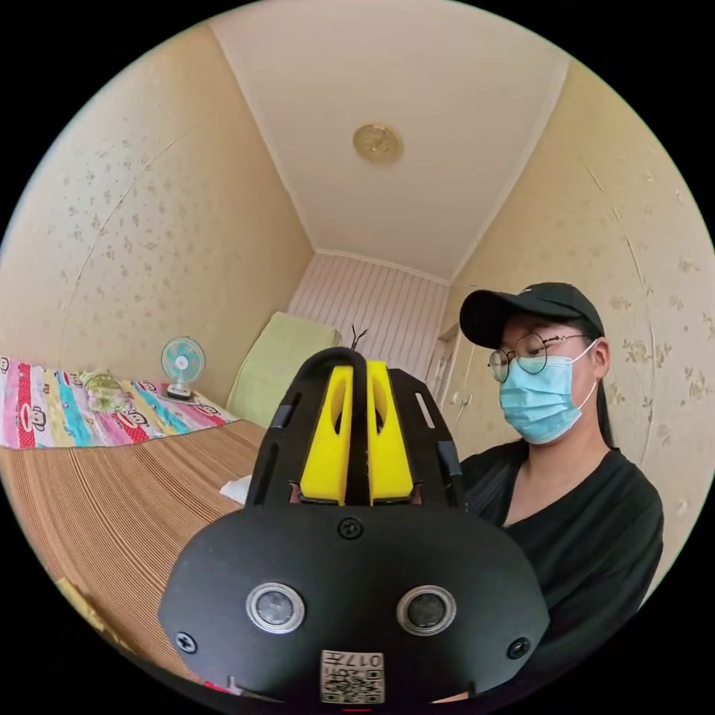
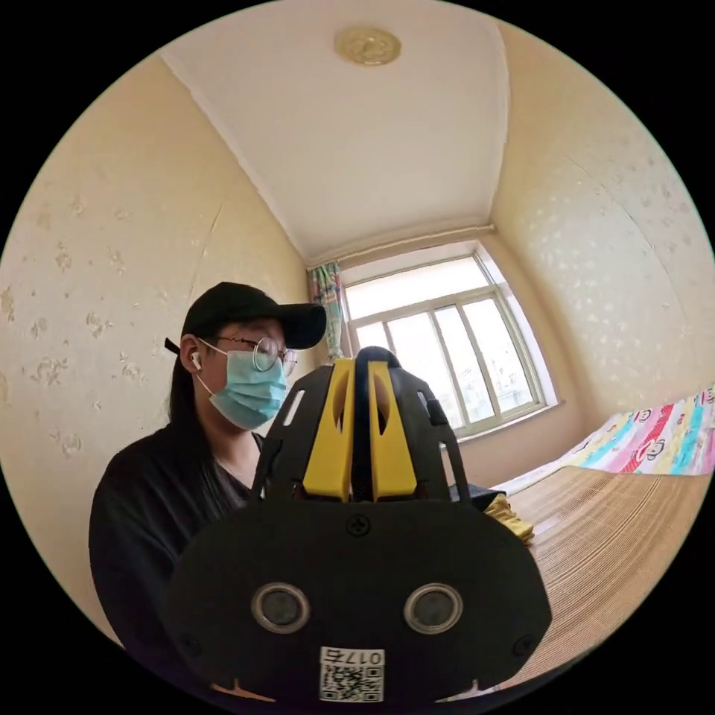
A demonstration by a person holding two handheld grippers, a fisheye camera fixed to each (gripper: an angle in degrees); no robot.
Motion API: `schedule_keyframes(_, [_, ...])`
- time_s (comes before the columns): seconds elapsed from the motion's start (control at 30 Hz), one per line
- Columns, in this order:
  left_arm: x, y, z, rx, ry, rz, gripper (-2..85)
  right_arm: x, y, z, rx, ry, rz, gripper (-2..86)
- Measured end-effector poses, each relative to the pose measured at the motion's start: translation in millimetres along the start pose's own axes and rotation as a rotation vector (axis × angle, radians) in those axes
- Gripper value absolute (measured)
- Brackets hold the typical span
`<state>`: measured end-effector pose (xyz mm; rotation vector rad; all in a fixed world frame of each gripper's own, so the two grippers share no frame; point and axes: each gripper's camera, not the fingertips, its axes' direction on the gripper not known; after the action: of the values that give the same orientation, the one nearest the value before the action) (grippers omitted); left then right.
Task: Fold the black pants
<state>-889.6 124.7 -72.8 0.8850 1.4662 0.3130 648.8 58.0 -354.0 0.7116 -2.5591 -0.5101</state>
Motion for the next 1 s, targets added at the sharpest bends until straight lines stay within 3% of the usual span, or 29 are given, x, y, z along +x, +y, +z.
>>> schedule_keyframes(0.1, [-11.7,-31.5,24.1,-0.041,-0.087,-0.011,1.7,5.2,-28.0,-0.1,-0.026,0.245,-0.001,2.2])
schedule_keyframes(0.3, [-149.7,-30.1,71.4,-0.141,-0.142,-0.402,1.6,135.5,-29.3,-8.0,-0.095,0.585,0.21,2.1])
schedule_keyframes(0.43, [-202.0,-29.8,95.1,-0.205,-0.377,-0.4,1.9,209.8,-15.3,11.7,-0.177,0.803,0.258,2.2])
schedule_keyframes(0.63, [-222.2,62.7,86.1,-0.316,-0.451,-0.393,3.9,237.8,119.1,10.9,-0.308,0.789,0.309,2.4])
schedule_keyframes(0.73, [-233.2,168.0,76.3,-0.495,-0.492,-0.535,6.7,254.1,242.7,-7.5,-0.481,0.791,0.537,2.6])
schedule_keyframes(0.83, [-231.9,276.5,62.1,-0.672,-0.604,-0.723,10.8,258.8,354.1,-24.0,-0.73,0.917,0.81,3.0])
schedule_keyframes(0.9, [-224.2,314.1,46.4,-0.665,-0.6,-0.82,11.1,248.6,370.6,-35.6,-0.704,0.92,0.83,3.7])
schedule_keyframes(1.0, [-214.3,315.5,19.0,-0.469,-0.581,-0.841,12.6,260.2,344.8,-58.7,-0.52,0.883,0.81,6.9])
